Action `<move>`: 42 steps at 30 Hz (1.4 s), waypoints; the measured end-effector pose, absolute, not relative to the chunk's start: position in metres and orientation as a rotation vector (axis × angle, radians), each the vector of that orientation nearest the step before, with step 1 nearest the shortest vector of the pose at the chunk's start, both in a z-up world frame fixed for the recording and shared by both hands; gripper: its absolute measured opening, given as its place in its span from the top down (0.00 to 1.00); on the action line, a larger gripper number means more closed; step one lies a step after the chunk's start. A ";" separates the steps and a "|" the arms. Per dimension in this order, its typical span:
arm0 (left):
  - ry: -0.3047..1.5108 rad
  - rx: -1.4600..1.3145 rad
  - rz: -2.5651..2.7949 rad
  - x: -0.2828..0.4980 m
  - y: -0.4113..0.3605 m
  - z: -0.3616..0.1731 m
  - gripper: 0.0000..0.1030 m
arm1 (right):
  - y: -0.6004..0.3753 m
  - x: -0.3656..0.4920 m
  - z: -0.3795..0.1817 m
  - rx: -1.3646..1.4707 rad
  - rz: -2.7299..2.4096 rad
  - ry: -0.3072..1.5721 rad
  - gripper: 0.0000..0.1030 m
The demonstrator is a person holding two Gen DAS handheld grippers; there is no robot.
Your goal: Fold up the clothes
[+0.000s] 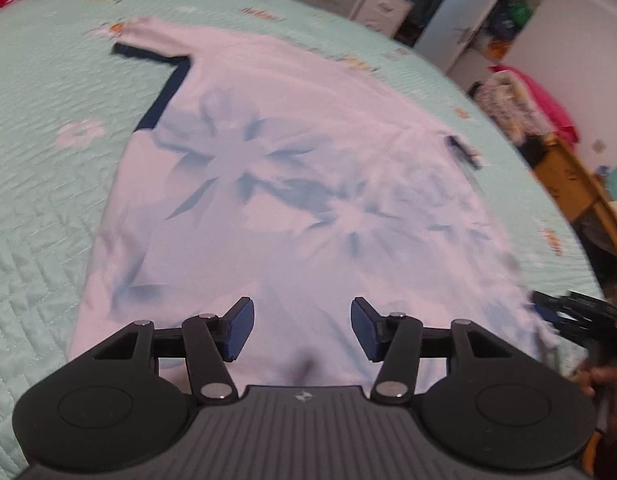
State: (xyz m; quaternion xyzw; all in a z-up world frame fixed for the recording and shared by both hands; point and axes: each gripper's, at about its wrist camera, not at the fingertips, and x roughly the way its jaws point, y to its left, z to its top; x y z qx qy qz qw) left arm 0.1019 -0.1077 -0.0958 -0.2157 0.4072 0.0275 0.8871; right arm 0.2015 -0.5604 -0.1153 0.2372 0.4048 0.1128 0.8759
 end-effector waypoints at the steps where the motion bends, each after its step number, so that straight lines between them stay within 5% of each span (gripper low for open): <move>1: 0.874 -0.452 0.074 0.104 -0.106 -0.103 0.46 | -0.559 0.199 -0.115 0.478 0.238 0.837 0.67; 15: 0.768 -0.410 0.040 0.136 -0.088 -0.086 0.47 | -0.540 0.192 -0.091 0.451 0.260 0.722 0.66; 29: 0.720 -0.416 0.063 0.256 -0.045 -0.113 0.48 | -0.436 0.317 -0.105 0.421 0.191 0.701 0.66; 42: 0.637 -0.543 0.201 0.204 0.037 -0.109 0.55 | -0.248 0.283 -0.107 0.158 0.601 0.802 0.66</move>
